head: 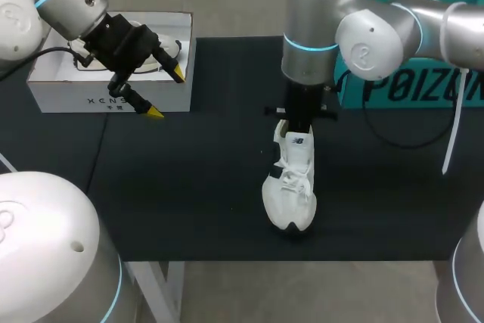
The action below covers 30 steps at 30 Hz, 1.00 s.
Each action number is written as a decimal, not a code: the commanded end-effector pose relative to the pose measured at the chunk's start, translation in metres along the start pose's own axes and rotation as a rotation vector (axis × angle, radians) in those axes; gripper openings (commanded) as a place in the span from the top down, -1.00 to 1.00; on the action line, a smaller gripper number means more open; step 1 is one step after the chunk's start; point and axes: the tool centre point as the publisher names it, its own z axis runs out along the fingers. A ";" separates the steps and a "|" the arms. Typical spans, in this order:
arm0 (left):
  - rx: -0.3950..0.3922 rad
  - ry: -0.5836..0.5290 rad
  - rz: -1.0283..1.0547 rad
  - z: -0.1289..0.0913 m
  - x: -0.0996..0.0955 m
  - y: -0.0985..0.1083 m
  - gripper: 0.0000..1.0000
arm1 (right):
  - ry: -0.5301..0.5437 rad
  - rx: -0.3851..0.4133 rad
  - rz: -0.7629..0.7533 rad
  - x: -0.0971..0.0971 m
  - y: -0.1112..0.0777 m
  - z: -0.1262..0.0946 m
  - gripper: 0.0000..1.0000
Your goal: Take the shoe out of the shoebox, open the shoe tongue, remove and reinsert the insole, then place the shoe into the shoebox
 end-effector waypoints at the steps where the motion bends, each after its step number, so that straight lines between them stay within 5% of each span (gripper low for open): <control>1: -0.002 0.001 0.000 0.000 0.000 0.000 -1.00 | 0.005 -0.003 -0.012 0.004 0.003 0.001 0.22; 8: -0.002 0.001 0.000 0.000 0.000 0.000 -1.00 | 0.006 0.001 -0.015 0.005 0.005 0.004 -0.66; 14: -0.002 0.001 0.000 0.000 0.000 0.000 -1.00 | 0.010 0.005 -0.019 0.004 0.004 0.004 -0.97; 30: -0.002 0.001 0.000 0.000 0.000 0.000 -1.00 | 0.000 -0.114 -0.046 0.009 0.023 -0.034 -1.00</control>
